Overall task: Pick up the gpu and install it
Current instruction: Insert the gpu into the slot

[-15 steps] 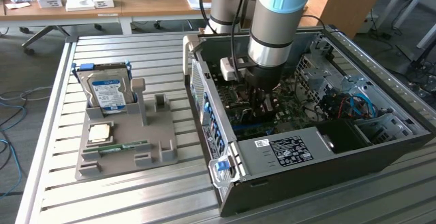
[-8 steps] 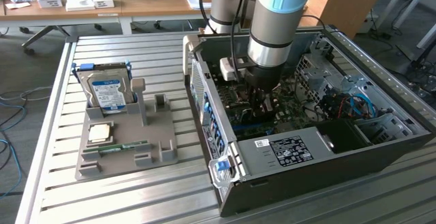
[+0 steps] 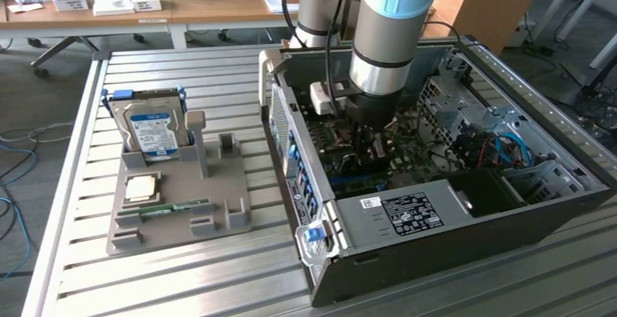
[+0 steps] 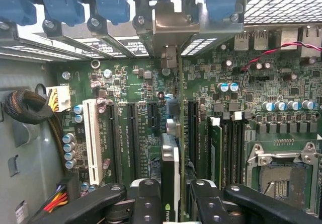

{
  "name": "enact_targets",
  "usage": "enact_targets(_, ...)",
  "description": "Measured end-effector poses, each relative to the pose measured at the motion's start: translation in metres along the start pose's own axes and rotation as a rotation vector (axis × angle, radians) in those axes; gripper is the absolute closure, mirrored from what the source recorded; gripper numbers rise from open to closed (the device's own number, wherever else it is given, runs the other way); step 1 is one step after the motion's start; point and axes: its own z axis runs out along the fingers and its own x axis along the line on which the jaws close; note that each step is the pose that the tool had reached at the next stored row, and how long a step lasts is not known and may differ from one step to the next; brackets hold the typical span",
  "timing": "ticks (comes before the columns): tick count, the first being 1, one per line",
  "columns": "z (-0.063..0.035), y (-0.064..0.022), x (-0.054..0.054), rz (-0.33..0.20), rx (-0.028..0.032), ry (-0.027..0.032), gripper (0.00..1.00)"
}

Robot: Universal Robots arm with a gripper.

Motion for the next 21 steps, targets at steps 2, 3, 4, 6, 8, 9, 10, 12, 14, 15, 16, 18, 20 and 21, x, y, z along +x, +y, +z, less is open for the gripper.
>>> enact_targets(2, 0.0001, 0.0006, 0.0000, 0.000, 0.0007, -0.0001, 0.73)
enact_targets(3, 0.0001, 0.0009, 0.0000, 0.000, 0.0009, -0.0002, 0.73)
enact_targets(4, 0.0002, 0.0012, 0.0001, 0.000, 0.0012, -0.0001, 0.73)
enact_targets(6, 0.0004, 0.0019, 0.0001, 0.000, 0.0020, 0.0000, 0.73)
enact_targets(8, 0.0005, 0.0024, 0.0002, 0.000, 0.0033, 0.0004, 0.73)
enact_targets(9, 0.0006, 0.0025, 0.0002, 0.000, 0.0034, 0.0003, 0.73)
enact_targets(10, 0.0006, 0.0026, 0.0002, 0.000, 0.0034, 0.0004, 0.73)
enact_targets(12, 0.0017, 0.0029, 0.0003, 0.000, 0.0029, 0.0002, 0.73)
enact_targets(14, 0.0019, 0.0029, 0.0002, 0.000, 0.0028, 0.0003, 0.73)
enact_targets(15, 0.0019, 0.0029, 0.0002, 0.000, 0.0025, 0.0002, 0.73)
enact_targets(16, 0.0020, 0.0029, 0.0002, 0.000, 0.0023, 0.0000, 0.73)
enact_targets(18, 0.0020, 0.0029, 0.0002, 0.000, 0.0023, 0.0000, 0.73)
enact_targets(20, 0.0020, 0.0029, 0.0002, 0.000, 0.0023, -0.0002, 0.73)
enact_targets(21, 0.0020, 0.0029, 0.0002, 0.000, 0.0024, -0.0001, 0.73)
